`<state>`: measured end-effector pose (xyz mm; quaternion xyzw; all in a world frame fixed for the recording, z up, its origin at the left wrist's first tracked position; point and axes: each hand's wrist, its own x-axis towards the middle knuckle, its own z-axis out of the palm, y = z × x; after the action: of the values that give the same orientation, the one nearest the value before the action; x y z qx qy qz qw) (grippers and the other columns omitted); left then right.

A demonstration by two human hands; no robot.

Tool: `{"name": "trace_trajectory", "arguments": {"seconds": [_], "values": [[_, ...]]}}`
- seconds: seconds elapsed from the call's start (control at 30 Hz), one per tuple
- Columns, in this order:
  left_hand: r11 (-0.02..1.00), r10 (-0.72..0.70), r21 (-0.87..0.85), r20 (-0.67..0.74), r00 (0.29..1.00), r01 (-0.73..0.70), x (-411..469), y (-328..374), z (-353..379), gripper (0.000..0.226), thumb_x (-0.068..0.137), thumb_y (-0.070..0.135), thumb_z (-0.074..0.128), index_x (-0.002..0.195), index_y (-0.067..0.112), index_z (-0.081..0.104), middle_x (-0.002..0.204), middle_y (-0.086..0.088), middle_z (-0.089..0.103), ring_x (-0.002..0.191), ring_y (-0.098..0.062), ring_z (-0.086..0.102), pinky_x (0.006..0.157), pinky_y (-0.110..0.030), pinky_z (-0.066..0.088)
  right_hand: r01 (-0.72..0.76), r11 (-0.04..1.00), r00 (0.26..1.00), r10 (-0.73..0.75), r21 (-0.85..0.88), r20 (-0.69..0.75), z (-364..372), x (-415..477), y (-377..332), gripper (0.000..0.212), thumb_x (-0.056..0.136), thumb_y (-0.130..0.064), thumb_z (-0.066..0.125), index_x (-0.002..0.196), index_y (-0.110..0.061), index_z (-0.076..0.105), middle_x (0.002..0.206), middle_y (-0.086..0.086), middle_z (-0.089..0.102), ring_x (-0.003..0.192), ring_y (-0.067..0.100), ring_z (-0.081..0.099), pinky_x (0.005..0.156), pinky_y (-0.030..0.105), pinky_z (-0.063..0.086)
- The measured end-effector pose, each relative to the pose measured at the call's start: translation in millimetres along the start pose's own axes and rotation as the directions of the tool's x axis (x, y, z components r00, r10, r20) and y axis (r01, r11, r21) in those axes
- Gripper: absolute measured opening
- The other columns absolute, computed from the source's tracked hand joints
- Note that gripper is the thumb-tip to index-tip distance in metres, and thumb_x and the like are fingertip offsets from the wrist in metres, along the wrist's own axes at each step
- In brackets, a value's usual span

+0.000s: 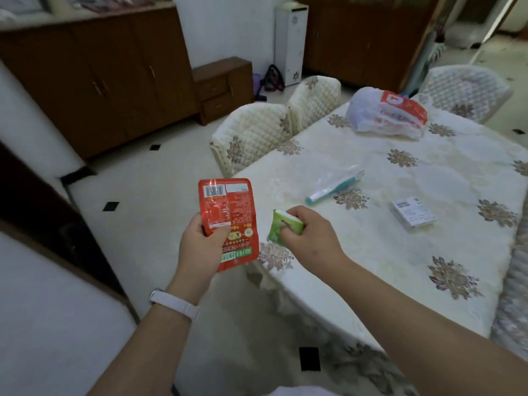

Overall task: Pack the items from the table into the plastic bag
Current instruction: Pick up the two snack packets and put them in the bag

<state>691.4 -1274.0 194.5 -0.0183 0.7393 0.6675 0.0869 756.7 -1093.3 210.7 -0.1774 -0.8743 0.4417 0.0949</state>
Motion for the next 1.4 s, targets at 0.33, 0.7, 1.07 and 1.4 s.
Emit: {"name": "trace_trajectory", "arguments": {"seconds": [0.33,0.7,1.07,1.4], "values": [[0.999,0.015,-0.047,-0.127,0.992,-0.021,60.0,10.5,-74.7,0.017,0.092,0.017,0.066,0.106,0.028,0.065,0.099,0.005,0.075,0.084,-0.017,0.075,0.069,-0.036,0.062,0.138,0.989,0.985,-0.142,0.043,0.101,73.2,48.6,-56.5,0.01,0.083,-0.013,0.061,0.085,-0.022,0.06,0.073,-0.008,0.056,0.056,-0.005,0.052,0.047,0.01,0.035],[0.999,-0.003,0.042,-0.229,0.973,0.013,170.5,33.3,-82.7,0.018,0.093,0.021,0.066,0.106,0.033,0.064,0.102,0.006,0.073,0.088,-0.017,0.073,0.07,-0.034,0.059,0.152,0.981,0.966,-0.173,0.121,0.191,115.4,197.5,-78.0,0.012,0.084,-0.02,0.058,0.094,-0.024,0.062,0.077,-0.009,0.058,0.07,0.015,0.058,0.063,0.037,0.053],[0.999,0.025,0.044,-0.229,0.973,-0.015,283.6,61.9,-93.0,0.019,0.093,0.02,0.066,0.106,0.034,0.064,0.104,0.006,0.074,0.088,-0.015,0.074,0.073,-0.038,0.061,0.158,0.98,0.968,-0.177,0.121,0.176,142.8,310.6,-104.8,0.009,0.085,-0.017,0.058,0.093,-0.02,0.06,0.078,-0.004,0.058,0.065,0.012,0.054,0.058,0.03,0.046],[0.999,-0.039,-0.011,-0.13,0.991,0.037,425.4,39.9,-151.1,0.016,0.094,0.022,0.065,0.104,0.035,0.064,0.102,0.008,0.074,0.088,-0.016,0.074,0.072,-0.038,0.061,0.044,0.999,0.992,-0.045,0.008,0.116,227.6,400.6,-136.1,0.012,0.085,-0.021,0.057,0.093,-0.029,0.055,0.075,-0.009,0.058,0.061,0.011,0.056,0.052,0.026,0.047]]}}
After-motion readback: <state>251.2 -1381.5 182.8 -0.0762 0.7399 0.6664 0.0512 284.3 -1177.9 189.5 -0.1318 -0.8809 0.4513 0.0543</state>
